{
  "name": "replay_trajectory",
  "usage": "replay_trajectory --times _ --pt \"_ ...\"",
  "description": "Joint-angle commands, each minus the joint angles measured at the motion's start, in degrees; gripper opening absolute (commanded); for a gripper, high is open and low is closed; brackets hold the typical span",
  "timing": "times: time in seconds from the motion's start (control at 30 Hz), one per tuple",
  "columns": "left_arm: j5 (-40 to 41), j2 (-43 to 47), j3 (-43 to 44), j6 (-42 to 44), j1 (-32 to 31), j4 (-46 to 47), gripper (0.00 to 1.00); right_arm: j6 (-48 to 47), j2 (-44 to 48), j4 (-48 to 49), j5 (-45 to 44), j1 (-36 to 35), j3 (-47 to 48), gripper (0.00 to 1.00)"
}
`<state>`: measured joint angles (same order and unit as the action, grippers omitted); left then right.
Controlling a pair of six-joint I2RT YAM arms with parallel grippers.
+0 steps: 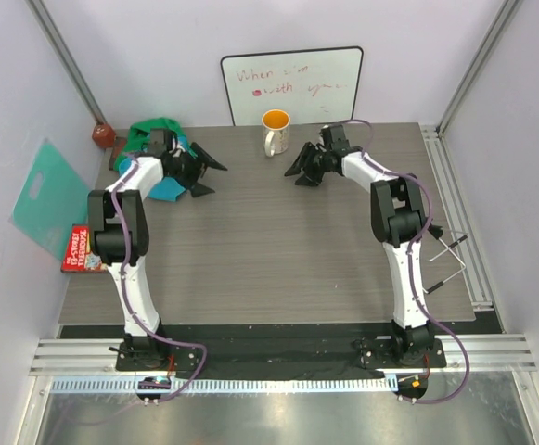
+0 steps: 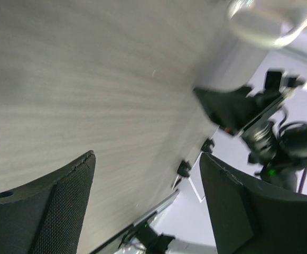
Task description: Fold and stack the t-shirts
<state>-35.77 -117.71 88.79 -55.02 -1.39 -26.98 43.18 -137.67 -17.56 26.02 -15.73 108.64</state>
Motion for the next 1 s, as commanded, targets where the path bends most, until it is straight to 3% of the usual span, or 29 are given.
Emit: replay_trajectory --times 0.0,0.2,0.33,0.97 --pt "4.1 -3.5 9.2 0.1 4.3 -3.8 0.80 -8.9 4.3 -12.1 0.5 0.0 1.1 0.54" --pt "17.4 -13.0 26.4 6.6 12.3 -20.0 0.80 -13.1 -0.2 -21.7 3.2 0.2 5.8 0.54" --pt "17.8 -17.2 33.6 7.3 16.5 -25.0 0.80 -15.8 1.7 -22.7 1.1 0.3 6.2 0.54" --pt "18.6 -23.8 34.0 9.8 16.4 -23.4 0.77 -15.8 3.1 -23.0 3.6 1.3 1.0 0.54"
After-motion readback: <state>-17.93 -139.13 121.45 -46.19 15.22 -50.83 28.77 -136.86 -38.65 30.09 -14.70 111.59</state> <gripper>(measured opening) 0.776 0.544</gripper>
